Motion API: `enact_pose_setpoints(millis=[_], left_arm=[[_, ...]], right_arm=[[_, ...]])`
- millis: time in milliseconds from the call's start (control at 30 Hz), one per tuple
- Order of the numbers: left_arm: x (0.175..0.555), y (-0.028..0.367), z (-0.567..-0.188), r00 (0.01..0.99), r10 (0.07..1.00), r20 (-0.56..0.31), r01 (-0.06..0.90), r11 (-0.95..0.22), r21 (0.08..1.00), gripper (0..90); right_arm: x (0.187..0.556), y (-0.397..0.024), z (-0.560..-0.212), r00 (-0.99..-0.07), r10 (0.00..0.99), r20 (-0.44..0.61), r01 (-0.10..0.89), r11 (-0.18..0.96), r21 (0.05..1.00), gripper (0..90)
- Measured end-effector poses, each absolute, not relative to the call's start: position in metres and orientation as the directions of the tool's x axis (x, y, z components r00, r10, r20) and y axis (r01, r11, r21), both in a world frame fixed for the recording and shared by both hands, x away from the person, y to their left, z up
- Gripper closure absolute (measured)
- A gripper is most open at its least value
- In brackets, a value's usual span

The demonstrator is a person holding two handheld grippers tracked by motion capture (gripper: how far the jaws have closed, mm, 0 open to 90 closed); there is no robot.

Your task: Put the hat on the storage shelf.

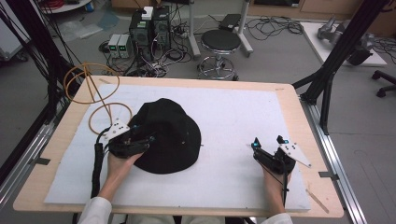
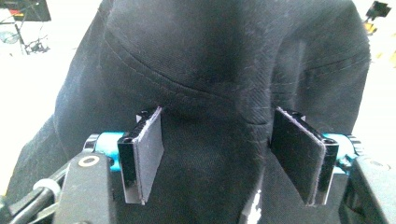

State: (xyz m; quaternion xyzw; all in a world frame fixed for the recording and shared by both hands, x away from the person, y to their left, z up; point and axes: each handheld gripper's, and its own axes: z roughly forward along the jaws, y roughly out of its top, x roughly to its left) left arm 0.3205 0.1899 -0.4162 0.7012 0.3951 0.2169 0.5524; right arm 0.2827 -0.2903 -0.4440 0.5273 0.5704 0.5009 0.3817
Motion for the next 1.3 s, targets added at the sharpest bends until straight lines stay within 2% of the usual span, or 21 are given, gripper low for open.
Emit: enact_pose_setpoints(millis=[133, 300, 533, 600, 633, 667, 900, 1300], left_arm=[[0.3213, 0.1887, -0.4169, 0.588, 0.799, -0.123, 0.312, -0.084, 0.946, 38.0], [0.3205, 0.1859, -0.4164, 0.564, 0.816, -0.128, 0.323, -0.075, 0.943, 53.2], [0.3186, 0.1809, -0.4162, 0.571, 0.814, -0.104, 0.313, -0.099, 0.944, 69.7], [0.3196, 0.1819, -0.416, 0.568, 0.81, -0.147, 0.343, -0.07, 0.937, 73.4], [0.3196, 0.1819, -0.416, 0.568, 0.81, -0.147, 0.343, -0.07, 0.937, 77.6], [0.3215, 0.1826, -0.417, 0.565, 0.805, -0.183, 0.369, -0.049, 0.928, 80.9], [0.3196, 0.1821, -0.418, 0.582, 0.803, -0.131, 0.325, -0.081, 0.942, 85.9], [0.3195, 0.1862, -0.4168, 0.592, 0.79, -0.163, 0.333, -0.056, 0.941, 86.3]], right_arm=[[0.283, -0.2895, -0.4444, -0.153, 0.983, 0.097, 0.225, -0.061, 0.973, 10.2], [0.2834, -0.2896, -0.4446, -0.149, 0.985, 0.088, 0.225, -0.053, 0.973, 10.1], [0.283, -0.2895, -0.4444, -0.144, 0.985, 0.092, 0.226, -0.057, 0.973, 10.1], [0.2827, -0.2891, -0.4443, -0.146, 0.985, 0.09, 0.224, -0.056, 0.973, 10.1], [0.2825, -0.2891, -0.4441, -0.147, 0.985, 0.088, 0.224, -0.054, 0.973, 10.1], [0.2825, -0.289, -0.4441, -0.148, 0.985, 0.089, 0.223, -0.054, 0.973, 10.1], [0.2827, -0.2897, -0.4442, -0.15, 0.984, 0.093, 0.224, -0.058, 0.973, 10.1], [0.2823, -0.2896, -0.444, -0.145, 0.985, 0.089, 0.222, -0.055, 0.974, 10.1]])
